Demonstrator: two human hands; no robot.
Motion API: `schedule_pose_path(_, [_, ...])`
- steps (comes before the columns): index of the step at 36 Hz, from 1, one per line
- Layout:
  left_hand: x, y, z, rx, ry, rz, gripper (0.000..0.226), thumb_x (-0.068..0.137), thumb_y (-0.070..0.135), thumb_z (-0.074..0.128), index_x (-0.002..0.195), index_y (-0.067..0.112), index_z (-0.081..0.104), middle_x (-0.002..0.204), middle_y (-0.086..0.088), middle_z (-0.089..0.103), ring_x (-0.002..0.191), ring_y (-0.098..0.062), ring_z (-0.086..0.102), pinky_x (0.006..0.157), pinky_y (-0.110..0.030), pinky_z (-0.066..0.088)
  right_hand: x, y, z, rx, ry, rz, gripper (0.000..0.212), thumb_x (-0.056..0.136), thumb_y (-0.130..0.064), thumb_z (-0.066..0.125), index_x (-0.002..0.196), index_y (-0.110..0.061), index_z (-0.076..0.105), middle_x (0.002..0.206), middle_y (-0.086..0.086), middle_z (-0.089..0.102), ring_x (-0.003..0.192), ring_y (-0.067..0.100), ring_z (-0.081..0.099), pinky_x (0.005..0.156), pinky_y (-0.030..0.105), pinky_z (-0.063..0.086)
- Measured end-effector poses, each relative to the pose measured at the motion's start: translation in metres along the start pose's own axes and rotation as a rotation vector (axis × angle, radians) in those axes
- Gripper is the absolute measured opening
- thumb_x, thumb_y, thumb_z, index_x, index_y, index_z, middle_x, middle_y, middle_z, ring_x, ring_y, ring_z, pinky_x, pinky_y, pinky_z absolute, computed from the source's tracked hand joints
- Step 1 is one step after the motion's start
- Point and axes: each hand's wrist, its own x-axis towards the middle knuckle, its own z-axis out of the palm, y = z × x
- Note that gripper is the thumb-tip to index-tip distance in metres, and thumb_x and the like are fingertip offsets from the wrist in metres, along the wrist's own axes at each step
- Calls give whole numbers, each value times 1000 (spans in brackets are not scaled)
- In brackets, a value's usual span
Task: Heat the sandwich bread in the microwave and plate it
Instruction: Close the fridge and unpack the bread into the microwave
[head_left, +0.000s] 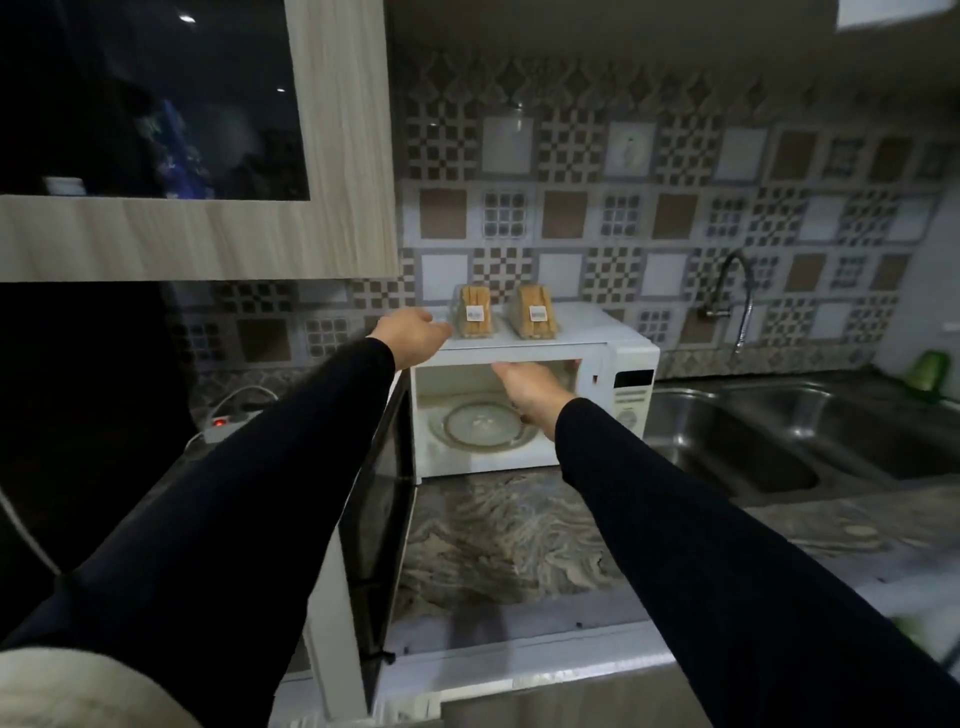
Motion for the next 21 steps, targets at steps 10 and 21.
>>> schedule_pose_path(10, [87, 45, 40, 41, 30, -104, 65, 98, 41, 43, 148, 2, 29, 154, -15, 30, 140, -30, 32, 112, -32, 30, 115, 13, -80, 44, 124, -31, 51, 95, -39, 48, 131, -2, 49, 116, 11, 55, 108, 28, 53, 85, 31, 40])
schedule_pose_path(21, [174, 52, 95, -36, 55, -355, 79, 90, 47, 57, 146, -1, 28, 147, -15, 39, 133, -28, 42, 104, -29, 37, 227, 24, -106, 48, 52, 43, 97, 75, -55, 67, 149, -10, 24, 147, 14, 39, 131, 32, 43, 106, 42, 40])
